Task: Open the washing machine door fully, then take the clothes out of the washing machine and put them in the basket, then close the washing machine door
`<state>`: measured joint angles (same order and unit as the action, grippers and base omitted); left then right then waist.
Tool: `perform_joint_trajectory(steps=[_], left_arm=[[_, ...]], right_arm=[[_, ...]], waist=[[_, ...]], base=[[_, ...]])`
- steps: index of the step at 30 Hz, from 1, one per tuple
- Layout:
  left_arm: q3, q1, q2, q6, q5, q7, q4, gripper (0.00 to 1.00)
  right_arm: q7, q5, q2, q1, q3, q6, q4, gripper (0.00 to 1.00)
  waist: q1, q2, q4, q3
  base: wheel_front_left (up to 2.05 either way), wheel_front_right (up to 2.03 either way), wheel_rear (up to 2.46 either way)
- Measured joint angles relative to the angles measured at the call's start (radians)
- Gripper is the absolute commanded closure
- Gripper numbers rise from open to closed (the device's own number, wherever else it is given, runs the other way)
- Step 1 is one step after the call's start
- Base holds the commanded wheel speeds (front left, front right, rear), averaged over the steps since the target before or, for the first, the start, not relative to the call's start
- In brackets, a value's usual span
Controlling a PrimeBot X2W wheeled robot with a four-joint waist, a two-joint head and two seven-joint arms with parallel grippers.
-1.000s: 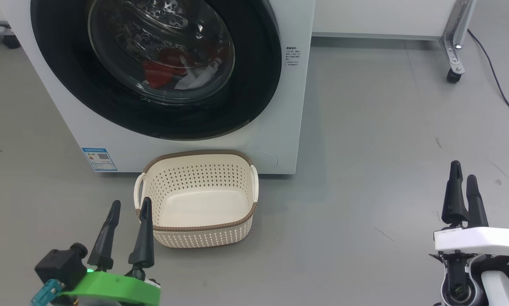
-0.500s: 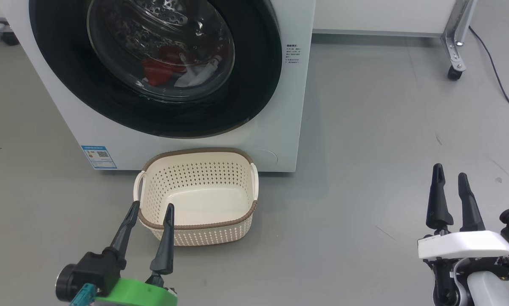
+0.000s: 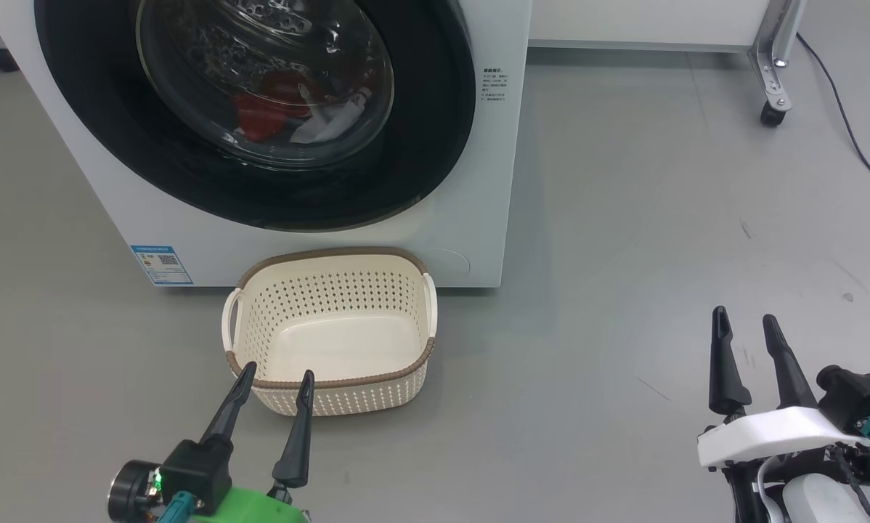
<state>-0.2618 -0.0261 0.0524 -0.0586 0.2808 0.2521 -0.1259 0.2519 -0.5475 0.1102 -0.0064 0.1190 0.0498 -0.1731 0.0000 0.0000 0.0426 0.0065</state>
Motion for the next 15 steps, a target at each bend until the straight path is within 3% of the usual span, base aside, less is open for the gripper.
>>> perform_joint_trajectory(steps=[15], left_arm=[[-0.002,0.000,-0.002,0.028,-0.010,0.000,-0.058,0.00]], right_arm=[[-0.006,0.033,0.003,0.000,0.031,-0.018,-0.065,0.00]], waist=[[0.0000,0.0000,-0.005,0.013]], base=[[0.00,0.00,0.00]])
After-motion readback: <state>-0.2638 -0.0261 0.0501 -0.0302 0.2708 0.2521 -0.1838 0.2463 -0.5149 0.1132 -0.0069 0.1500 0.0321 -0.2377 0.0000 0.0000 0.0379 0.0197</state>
